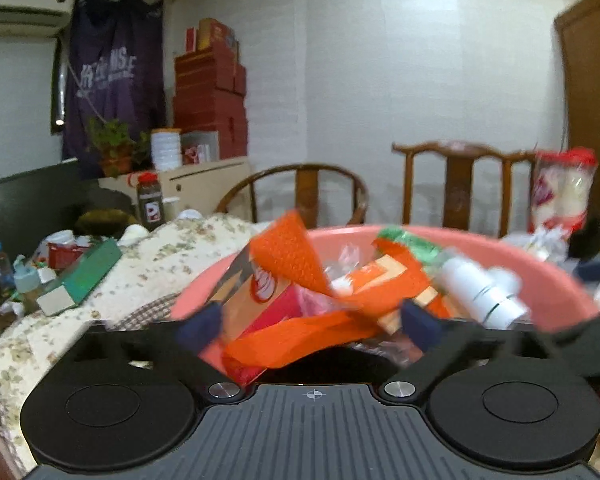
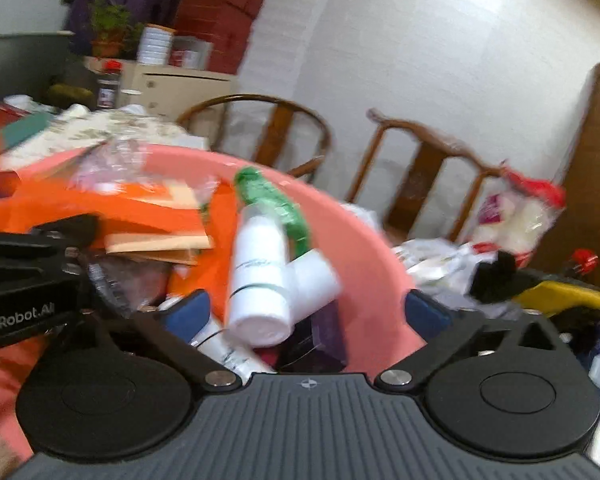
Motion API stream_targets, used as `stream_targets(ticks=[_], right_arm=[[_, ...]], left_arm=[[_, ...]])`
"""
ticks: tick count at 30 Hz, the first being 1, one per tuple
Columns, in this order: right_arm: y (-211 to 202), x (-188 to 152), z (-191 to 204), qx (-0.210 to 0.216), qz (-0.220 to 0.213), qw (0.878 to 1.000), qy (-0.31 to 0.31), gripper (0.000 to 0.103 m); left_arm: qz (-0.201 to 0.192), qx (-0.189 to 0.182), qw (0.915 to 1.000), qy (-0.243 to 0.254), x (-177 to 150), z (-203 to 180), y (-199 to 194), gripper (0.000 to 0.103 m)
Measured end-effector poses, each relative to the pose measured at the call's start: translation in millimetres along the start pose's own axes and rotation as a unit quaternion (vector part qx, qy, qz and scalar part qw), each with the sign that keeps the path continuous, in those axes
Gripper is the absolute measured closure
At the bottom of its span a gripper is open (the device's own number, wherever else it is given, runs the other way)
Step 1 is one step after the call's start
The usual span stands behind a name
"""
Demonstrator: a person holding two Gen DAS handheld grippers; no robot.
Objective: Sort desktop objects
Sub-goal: 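Carry strap and small bottle over the basin and open both grippers, then withdraw both grippers from the basin toward the table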
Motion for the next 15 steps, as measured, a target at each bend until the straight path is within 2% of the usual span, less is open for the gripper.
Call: stream_targets(ticks=[2, 7, 11, 15], right_arm=[[-4.9, -3.9, -2.8, 0.019, -0.002, 1.000, 0.017, 0.000], [-18.4, -6.8, 2.4, 0.008, -0.007, 1.000, -0.009, 0.000], [-33.9, -9.4, 1.5, 0.009, -0.023, 1.000, -0.015, 0.000], [-51.9, -12.5, -5.5, -0.021, -0.044, 0.999, -0.016, 0.000]], left_arm=[[-0.006, -0.009, 0.9999, 0.004, 2.0, -4.8, -8.8, 0.000], [-0.021, -0.001, 0.9992, 0.035, -0.1, -14.6, -24.8, 0.000], [-0.024, -0.003, 0.9993, 0.028, -1.8, -13.6, -38.0, 0.000], [-0.034, 0.000, 0.9991, 0.026, -0.3, -14.4, -50.4, 0.000]])
Point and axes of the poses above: each gripper's, at about its wrist camera, not at the fingertips, and y roughly the way its jaws point, z to its left, x to its top, the point moved 5 cm from there along y, roughly the way its jaws point, and after that the axes turned 12 degrees about -y, right-handed, at the moved point
